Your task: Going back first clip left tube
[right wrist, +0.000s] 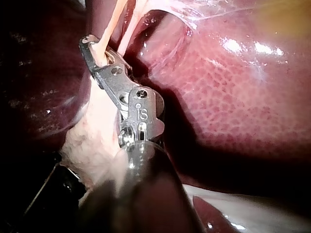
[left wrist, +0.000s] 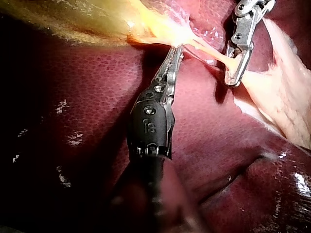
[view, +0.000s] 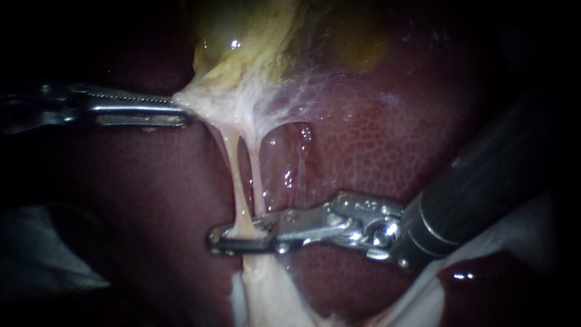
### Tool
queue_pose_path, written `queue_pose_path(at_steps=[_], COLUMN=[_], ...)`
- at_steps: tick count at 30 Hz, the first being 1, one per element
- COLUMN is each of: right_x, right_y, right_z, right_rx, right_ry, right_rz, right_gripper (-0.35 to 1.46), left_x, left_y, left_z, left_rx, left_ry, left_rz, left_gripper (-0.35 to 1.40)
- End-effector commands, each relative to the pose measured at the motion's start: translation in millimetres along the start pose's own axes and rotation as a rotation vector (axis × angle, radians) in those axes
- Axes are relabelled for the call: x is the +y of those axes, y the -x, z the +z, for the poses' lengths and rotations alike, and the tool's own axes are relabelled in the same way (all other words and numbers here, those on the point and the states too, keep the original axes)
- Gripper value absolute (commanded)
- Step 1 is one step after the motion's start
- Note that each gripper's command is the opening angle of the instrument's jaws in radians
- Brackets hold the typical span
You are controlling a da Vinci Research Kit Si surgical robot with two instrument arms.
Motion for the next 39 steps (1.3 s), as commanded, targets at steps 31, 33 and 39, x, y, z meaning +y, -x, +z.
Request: queue_pose_path(at_steps=[31, 33, 39], right_x=[-0.7, -1.4, -2.7], right_y=[-1.3, -1.3, -1.7], right_z=[-9.3, -11.0, -15.6], right_rx=[0.011, 0.002, -0.013], right_ry=[0.233, 0.243, 0.267], right_rz=[-0.463, -0.483, -0.52], right_gripper=[0.5, 0.5, 0.5], left_x=[-0.2, -0.2, -0.2], left_y=[0.2, 0.2, 0.2], left_z=[-0.2, -0.3, -0.3], left_rx=[0.0, 0.0, 0.0], left_ry=[-0.001, -0.001, 0.0], left_rz=[0.001, 0.001, 0.002], left_gripper=[-0.35, -0.35, -0.35])
